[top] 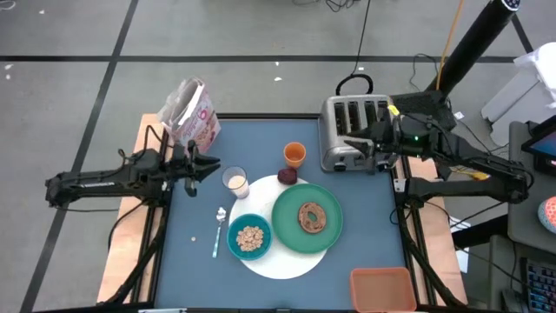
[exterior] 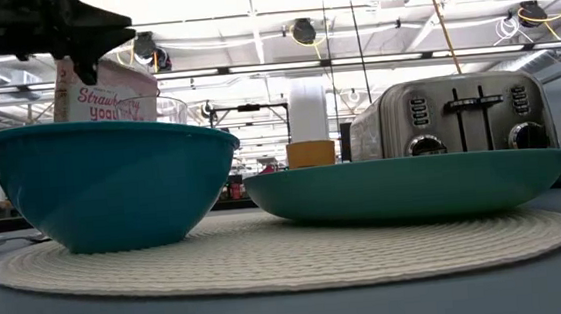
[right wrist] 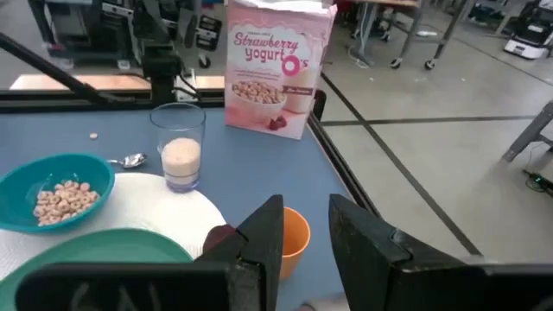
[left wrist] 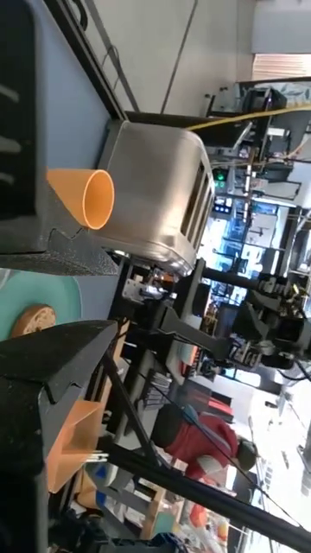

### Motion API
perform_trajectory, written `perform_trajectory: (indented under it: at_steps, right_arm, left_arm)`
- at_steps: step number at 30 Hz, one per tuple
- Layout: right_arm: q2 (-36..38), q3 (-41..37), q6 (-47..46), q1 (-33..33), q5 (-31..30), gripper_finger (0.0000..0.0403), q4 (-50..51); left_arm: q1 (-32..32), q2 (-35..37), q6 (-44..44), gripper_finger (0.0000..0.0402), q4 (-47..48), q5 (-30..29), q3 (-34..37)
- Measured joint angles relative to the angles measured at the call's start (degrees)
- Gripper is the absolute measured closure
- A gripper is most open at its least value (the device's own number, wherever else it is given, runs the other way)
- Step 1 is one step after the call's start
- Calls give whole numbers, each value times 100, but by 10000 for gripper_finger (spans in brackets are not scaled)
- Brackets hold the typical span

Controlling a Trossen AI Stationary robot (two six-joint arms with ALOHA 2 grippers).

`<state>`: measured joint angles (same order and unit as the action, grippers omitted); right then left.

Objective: Arrange a breakfast setting
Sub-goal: Return to Home Position

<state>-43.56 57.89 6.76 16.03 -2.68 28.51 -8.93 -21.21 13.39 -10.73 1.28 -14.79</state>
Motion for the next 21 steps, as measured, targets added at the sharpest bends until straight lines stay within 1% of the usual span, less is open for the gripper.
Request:
perform_trajectory:
  at_steps: [4, 9, 13, 16, 21]
  right_arm:
    - [471, -670, -147, 0, -7, 314, -425]
    - [1068, -1273, -437, 0, -7, 314, -504]
    - [1498, -1555, -793, 0, -5, 314, -510]
    - [1762, -1694, -768, 0, -5, 314, -510]
    - [2089, -1850, -780, 0, -4, 314, -505]
  left_arm:
    - [0, 460, -111, 302, 533, 0, 0]
    - [0, 1052, -277, 302, 1166, -1, 0]
    - [0, 1438, -280, 302, 1689, -2, 0]
    - [0, 1662, -280, 302, 2127, -2, 0]
    - [0, 1931, -429, 302, 2410, -4, 0]
